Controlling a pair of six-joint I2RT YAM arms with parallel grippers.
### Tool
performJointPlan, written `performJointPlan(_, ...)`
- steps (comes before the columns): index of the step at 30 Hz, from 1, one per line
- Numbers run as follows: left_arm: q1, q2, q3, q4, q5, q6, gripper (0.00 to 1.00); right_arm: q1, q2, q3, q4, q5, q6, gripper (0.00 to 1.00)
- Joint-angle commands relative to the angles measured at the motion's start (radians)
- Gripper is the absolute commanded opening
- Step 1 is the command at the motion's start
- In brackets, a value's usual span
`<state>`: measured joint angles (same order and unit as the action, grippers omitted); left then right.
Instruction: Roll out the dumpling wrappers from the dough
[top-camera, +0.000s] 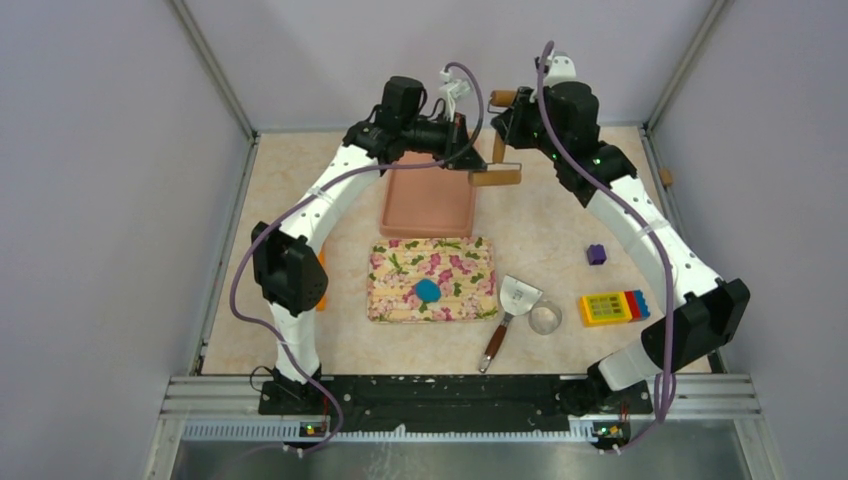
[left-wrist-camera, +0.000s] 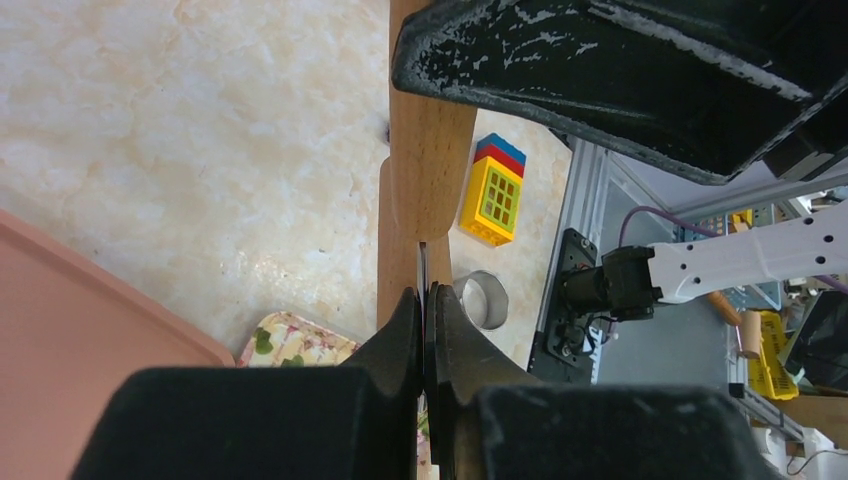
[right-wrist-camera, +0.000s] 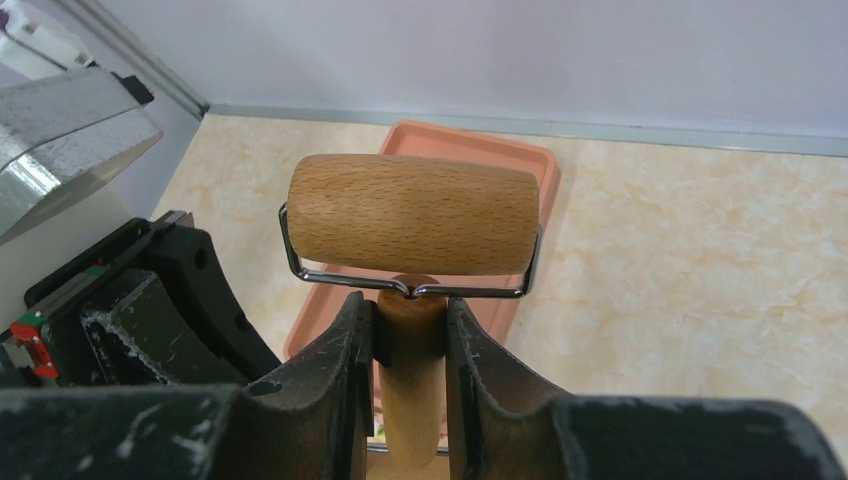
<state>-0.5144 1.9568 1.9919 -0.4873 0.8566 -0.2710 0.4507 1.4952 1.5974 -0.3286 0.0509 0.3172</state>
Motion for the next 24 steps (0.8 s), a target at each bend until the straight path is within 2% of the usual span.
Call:
performJointPlan(1, 0.019, -0.012, -0.022, -0.027, 0.037, 0.083, 0.00, -0.019, -0.048, 0.001, -0.014, -0.170, -0.031, 0.19)
performJointPlan(2, 0.032, -0.029, -0.050, -0.031, 0.051, 0.103, 0.00, -0.043, -0.056, -0.007, -0.048, -0.263, -0.060, 0.33)
performJointPlan(3, 0.048, -0.048, -0.083, -0.037, 0.066, 0.146, 0.00, -0.074, -0.065, -0.017, -0.098, -0.430, -0.095, 0.51)
performJointPlan(5, 0.062, -0.093, -0.151, -0.075, 0.051, 0.263, 0.00, -0.139, -0.066, -0.015, -0.211, -0.680, -0.181, 0.72)
performJointPlan(6, 0.065, -0.116, -0.180, -0.113, 0.030, 0.361, 0.00, -0.171, -0.064, -0.004, -0.269, -0.760, -0.221, 0.79)
performJointPlan(9, 0.065, -0.171, -0.252, -0.289, 0.016, 0.643, 0.00, -0.262, -0.039, 0.067, -0.440, -0.994, -0.391, 0.84)
performJointPlan(11, 0.065, -0.201, -0.287, -0.375, 0.037, 0.777, 0.00, -0.279, 0.010, 0.166, -0.631, -1.053, -0.614, 0.84)
performJointPlan(13, 0.064, -0.234, -0.325, -0.437, 0.068, 0.887, 0.00, -0.267, 0.049, 0.225, -0.785, -1.067, -0.855, 0.84)
performJointPlan(17, 0.050, -0.292, -0.370, -0.527, 0.102, 1.092, 0.00, -0.209, 0.106, 0.246, -0.947, -1.029, -1.219, 0.82)
performJointPlan(20, 0.043, -0.303, -0.358, -0.542, 0.099, 1.141, 0.00, -0.122, 0.118, 0.228, -0.961, -0.947, -1.315, 0.81)
performJointPlan(24, 0.026, -0.308, -0.336, -0.545, 0.088, 1.171, 0.00, -0.062, 0.110, 0.160, -0.815, -0.947, -1.241, 0.80)
